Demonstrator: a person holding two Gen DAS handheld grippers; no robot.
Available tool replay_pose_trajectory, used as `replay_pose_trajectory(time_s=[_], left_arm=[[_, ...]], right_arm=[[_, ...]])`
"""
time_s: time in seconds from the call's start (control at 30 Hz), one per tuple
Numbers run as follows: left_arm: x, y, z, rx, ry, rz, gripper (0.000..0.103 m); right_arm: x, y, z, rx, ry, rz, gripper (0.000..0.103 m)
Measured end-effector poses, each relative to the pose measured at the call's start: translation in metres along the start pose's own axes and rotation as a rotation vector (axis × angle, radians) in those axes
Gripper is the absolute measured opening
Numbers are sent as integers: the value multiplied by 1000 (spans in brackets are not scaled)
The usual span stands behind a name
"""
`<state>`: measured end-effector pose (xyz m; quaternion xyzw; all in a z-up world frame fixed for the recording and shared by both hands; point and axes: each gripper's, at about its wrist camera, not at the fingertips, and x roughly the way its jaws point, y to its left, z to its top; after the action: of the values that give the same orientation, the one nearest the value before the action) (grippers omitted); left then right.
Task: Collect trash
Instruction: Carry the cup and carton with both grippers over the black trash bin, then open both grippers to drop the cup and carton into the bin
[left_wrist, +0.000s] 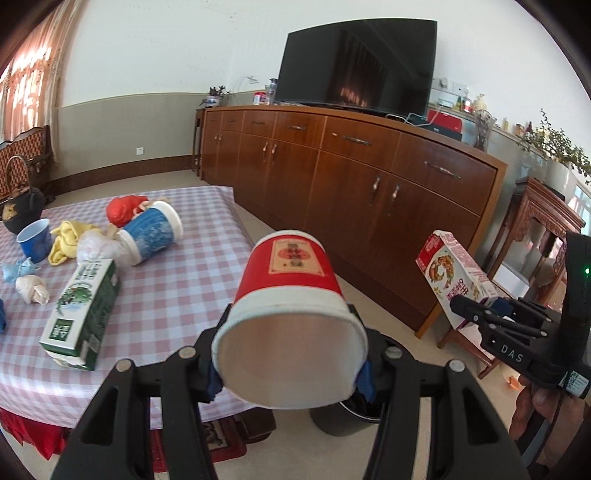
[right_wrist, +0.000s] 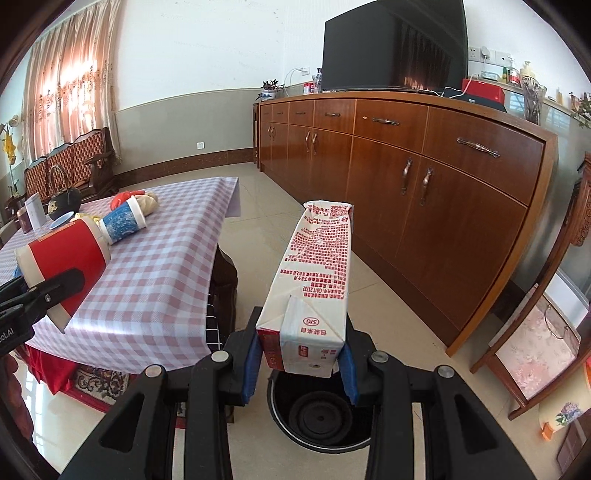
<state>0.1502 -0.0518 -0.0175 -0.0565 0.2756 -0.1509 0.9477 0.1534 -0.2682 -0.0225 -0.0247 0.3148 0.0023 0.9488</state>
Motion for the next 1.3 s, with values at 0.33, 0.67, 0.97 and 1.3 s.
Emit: replay_pose_trajectory(time_s=[0.33, 0.67, 0.97, 1.3], left_arm=[[48, -61, -12, 87, 66, -106, 56], [113, -97, -46, 155, 196, -175, 56], [165, -103, -69, 164, 308, -226, 66], [181, -96, -94, 152, 376, -154, 98]], right_arm=[[13, -58, -34, 13, 49, -15, 38], [62, -88, -66, -102, 160, 65, 39], [131, -104, -98, -222, 347, 197, 39], [163, -152, -133, 8, 408, 96, 95]])
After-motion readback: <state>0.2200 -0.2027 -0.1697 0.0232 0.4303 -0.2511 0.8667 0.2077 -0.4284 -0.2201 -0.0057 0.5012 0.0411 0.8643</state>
